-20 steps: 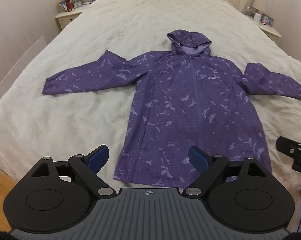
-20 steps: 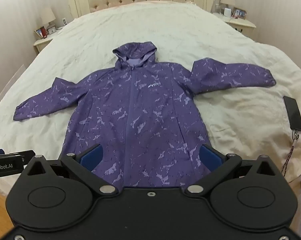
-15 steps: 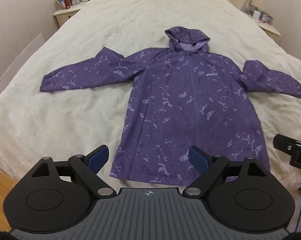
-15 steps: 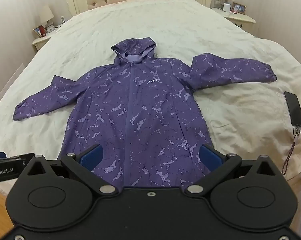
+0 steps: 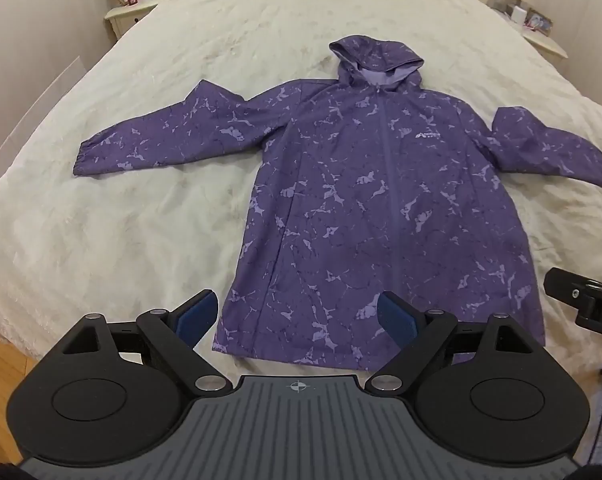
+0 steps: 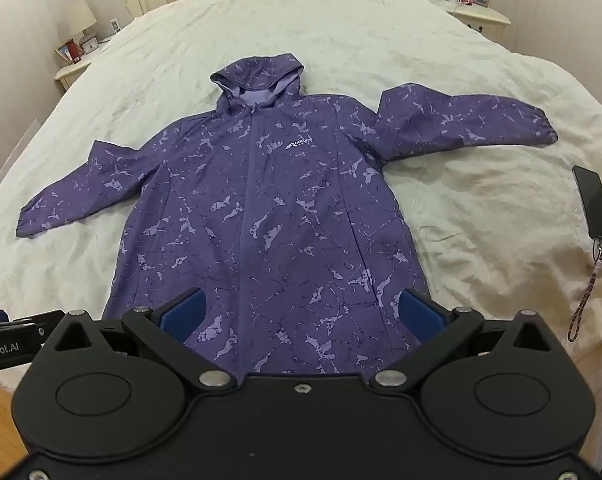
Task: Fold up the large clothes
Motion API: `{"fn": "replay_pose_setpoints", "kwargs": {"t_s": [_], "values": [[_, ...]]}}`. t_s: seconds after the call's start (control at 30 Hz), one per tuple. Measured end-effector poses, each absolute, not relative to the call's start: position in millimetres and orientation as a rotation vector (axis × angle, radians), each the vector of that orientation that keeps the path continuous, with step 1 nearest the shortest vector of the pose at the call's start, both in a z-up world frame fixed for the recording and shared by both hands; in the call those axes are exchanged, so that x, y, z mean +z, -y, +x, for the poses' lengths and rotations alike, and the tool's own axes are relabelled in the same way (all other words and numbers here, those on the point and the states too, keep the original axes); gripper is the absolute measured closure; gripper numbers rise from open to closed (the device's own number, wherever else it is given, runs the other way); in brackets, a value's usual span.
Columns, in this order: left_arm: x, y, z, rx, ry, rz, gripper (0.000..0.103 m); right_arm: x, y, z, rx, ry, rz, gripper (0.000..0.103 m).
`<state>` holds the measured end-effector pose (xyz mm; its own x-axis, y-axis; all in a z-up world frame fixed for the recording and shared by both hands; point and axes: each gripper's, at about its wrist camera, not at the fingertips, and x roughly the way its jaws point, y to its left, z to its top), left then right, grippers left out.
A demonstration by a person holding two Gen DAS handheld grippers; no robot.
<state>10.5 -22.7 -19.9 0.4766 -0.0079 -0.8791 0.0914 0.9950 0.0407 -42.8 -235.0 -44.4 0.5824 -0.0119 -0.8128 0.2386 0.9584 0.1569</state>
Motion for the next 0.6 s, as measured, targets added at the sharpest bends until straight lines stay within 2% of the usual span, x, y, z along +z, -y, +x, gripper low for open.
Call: {"fn": "replay_pose_setpoints", "kwargs": {"t_s": [0.6], "values": [[-32, 39, 41, -0.071, -1.136, 0.096, 0.016, -54, 256, -8, -0.137, -1.011, 0.282, 0.001]]}}
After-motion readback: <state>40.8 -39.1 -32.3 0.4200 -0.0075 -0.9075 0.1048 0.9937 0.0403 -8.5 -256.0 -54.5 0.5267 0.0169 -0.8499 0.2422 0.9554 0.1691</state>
